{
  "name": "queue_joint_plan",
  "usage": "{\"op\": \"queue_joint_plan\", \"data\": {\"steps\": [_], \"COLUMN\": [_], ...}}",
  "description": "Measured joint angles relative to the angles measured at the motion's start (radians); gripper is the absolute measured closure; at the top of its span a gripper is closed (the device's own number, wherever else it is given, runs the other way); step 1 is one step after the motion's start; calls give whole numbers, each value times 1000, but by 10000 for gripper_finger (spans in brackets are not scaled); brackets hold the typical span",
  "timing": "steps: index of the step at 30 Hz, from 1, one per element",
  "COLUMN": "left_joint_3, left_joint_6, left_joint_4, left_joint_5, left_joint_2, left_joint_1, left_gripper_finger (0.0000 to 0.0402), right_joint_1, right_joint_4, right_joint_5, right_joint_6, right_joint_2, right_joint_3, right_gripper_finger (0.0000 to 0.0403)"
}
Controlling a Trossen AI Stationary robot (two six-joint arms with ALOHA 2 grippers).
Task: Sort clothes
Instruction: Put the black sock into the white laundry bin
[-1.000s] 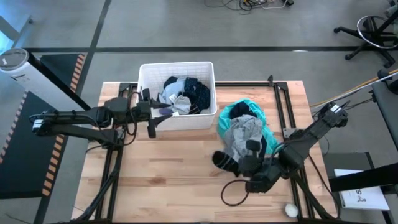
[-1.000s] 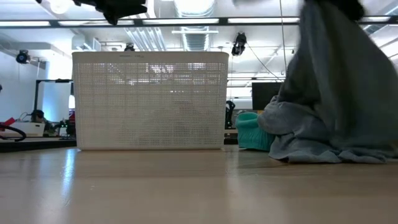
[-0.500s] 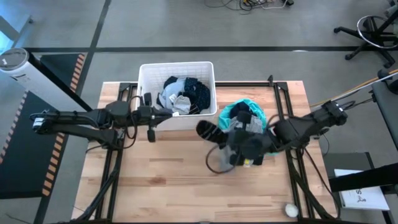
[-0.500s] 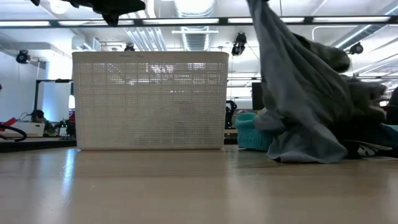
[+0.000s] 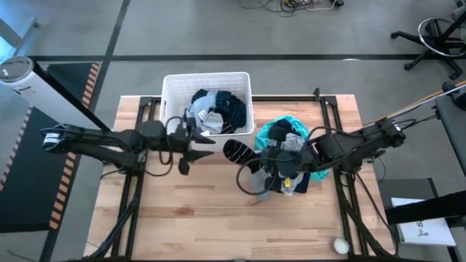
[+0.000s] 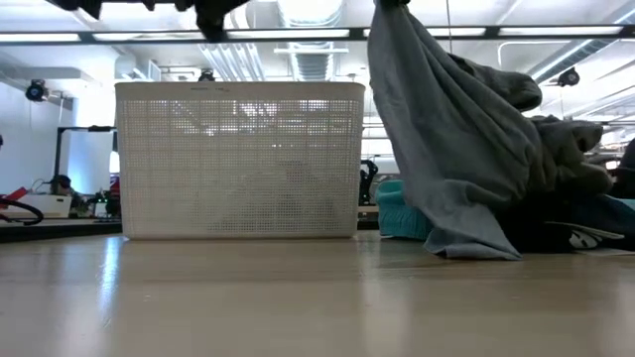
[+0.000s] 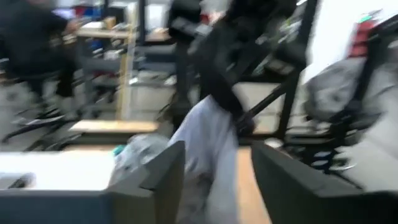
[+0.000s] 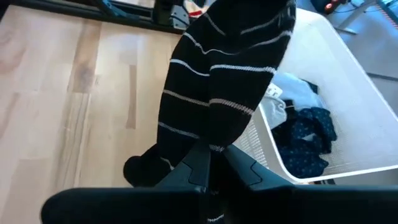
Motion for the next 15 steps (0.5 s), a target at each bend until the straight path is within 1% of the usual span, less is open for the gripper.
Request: {"op": "queue_joint_plan", "data": {"steps": [3, 5, 7, 11, 15], "left_joint_3": [0, 0, 15, 61, 129], "left_joint_6": [-27, -36, -45, -45, -44], "left_joint_4": [112, 166, 170, 140, 111], "left_joint_5": [91, 108, 102, 66, 65], "left_joint_2": [54, 78, 95, 141, 191], "left_joint_1": [-1, -1, 2, 4, 4], "left_gripper_finger": [185, 167, 159, 165, 187], "right_joint_1": [0, 0, 0, 0, 0], "right_joint_4": [0, 0, 0, 0, 0], "right_joint_5": [0, -1, -4, -4, -4], "right_joint_6": [-9, -10, -10, -10, -9], "right_joint_2": [1, 1, 2, 2, 2], "right_joint_3": [0, 0, 0, 0, 0], "right_gripper_finger": [403, 403, 403, 403, 403]}}
